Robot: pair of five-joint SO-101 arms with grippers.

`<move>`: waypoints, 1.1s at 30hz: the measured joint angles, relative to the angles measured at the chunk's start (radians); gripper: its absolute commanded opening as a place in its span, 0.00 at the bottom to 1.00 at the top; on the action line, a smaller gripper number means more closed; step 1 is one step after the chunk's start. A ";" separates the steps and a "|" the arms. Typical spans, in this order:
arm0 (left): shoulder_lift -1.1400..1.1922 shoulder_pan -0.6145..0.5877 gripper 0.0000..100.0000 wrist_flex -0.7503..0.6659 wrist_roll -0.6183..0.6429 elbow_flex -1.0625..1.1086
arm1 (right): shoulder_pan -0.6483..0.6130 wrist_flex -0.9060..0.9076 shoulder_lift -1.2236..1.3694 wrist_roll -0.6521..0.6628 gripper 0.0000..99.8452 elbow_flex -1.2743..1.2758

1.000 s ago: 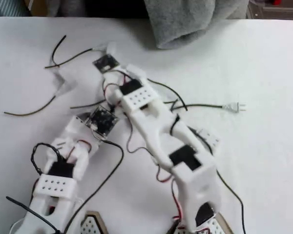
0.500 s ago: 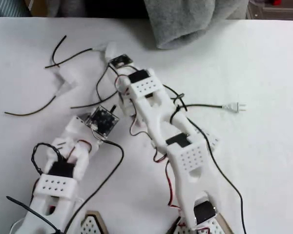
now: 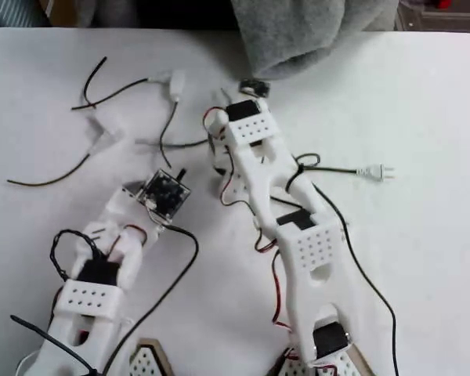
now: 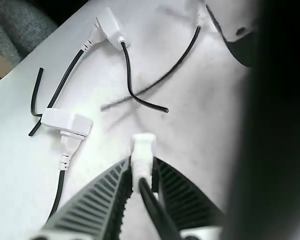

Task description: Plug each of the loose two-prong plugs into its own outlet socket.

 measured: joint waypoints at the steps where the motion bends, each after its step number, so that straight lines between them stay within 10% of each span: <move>1: 0.000 0.002 0.02 0.000 0.000 0.002 | 0.000 -0.002 0.000 -0.054 0.07 0.000; 10: 0.000 0.003 0.02 -0.028 0.000 0.006 | -0.026 -0.164 0.032 -0.261 0.08 0.017; 18: 0.000 0.002 0.02 -0.028 0.000 0.006 | -0.021 -0.187 0.054 -0.261 0.33 0.009; 33: 0.000 0.006 0.02 -0.028 0.055 0.006 | 0.203 -0.144 -0.255 -0.068 0.33 0.018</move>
